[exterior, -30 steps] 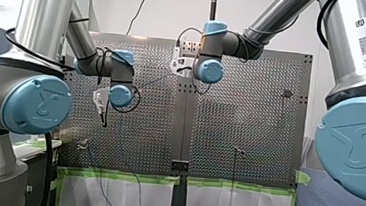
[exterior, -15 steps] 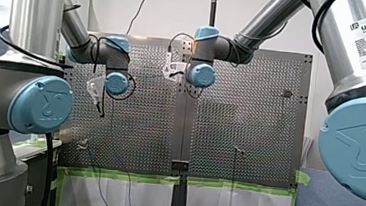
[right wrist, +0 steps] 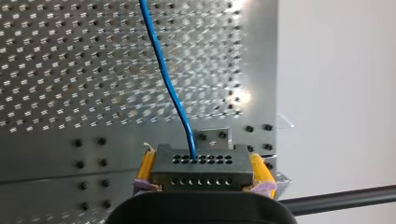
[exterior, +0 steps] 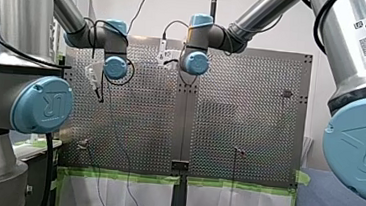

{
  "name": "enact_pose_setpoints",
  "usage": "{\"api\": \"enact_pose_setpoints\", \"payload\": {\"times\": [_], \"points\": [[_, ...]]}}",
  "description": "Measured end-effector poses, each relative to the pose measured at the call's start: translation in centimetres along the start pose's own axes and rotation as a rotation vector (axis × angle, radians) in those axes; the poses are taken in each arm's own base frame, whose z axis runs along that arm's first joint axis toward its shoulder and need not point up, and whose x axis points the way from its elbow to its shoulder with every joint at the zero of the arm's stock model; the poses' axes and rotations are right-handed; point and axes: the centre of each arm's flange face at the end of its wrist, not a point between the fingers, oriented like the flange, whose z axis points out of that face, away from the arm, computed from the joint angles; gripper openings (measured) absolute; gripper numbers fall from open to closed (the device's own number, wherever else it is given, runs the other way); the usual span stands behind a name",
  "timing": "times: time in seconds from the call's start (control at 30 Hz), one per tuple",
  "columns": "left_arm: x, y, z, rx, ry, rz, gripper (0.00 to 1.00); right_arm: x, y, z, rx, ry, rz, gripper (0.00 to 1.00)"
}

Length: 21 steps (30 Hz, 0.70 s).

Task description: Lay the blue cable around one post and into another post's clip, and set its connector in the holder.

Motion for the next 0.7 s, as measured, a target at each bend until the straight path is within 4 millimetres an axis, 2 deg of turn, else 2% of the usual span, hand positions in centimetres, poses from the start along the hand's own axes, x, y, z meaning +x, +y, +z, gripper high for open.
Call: {"api": "enact_pose_setpoints", "payload": {"times": [0.4,0.7], "points": [[-6.1,-1.6,0.8,-0.017,-0.084,-0.036,0.00,2.9,-0.7,1.7,0.004,0.041,0.012,0.00],[-8.2,-1.9,1.7,-0.030,-0.106,-0.037,0.00,3.9,-1.4,2.3,0.006,0.054,0.017,0.00]]}}
